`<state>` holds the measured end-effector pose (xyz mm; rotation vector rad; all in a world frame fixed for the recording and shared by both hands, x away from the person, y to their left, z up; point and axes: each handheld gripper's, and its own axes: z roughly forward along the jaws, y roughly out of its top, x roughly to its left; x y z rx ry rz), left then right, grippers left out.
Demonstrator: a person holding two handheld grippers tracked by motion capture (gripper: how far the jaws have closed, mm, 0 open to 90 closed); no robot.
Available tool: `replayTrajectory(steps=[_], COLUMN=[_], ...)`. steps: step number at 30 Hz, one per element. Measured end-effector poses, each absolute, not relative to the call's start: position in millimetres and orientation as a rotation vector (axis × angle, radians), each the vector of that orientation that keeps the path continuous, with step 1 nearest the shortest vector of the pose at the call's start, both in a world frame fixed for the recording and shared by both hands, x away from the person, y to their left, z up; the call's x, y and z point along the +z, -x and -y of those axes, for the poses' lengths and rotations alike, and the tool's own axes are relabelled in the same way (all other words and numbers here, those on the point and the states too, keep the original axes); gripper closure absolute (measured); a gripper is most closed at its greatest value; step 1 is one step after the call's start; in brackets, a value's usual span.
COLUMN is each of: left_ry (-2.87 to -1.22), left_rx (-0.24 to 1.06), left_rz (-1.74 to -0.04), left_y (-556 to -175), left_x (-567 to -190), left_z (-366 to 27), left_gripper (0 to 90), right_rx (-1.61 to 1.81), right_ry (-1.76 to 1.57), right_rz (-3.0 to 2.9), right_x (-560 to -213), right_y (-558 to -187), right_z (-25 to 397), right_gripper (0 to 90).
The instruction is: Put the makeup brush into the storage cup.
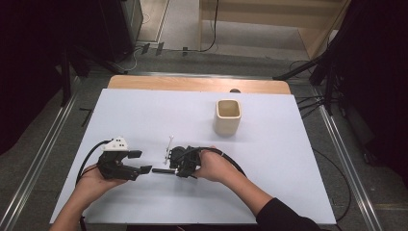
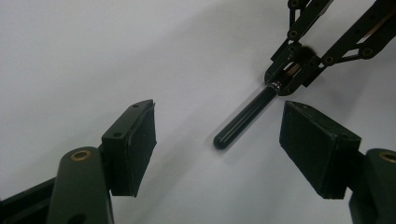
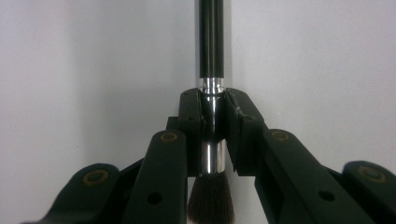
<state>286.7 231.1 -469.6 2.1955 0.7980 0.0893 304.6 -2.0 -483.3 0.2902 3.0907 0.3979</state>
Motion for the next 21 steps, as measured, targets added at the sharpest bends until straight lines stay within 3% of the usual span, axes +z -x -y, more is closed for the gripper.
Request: replayTrajectory(steps=[21], left_ry=[-2.178], left_rx=[0.089], left_rz=[-0.804], left_y=[-288.0], left_x=[-468.5], left_z=[-234.4], left_gripper=[27.8], right_rx=[0.612], right_ry=[-0.436], right_rz=[-3.063], right_x=[-459.8], right_y=[-314.9], right_z=[31.7], right_gripper=[79.2])
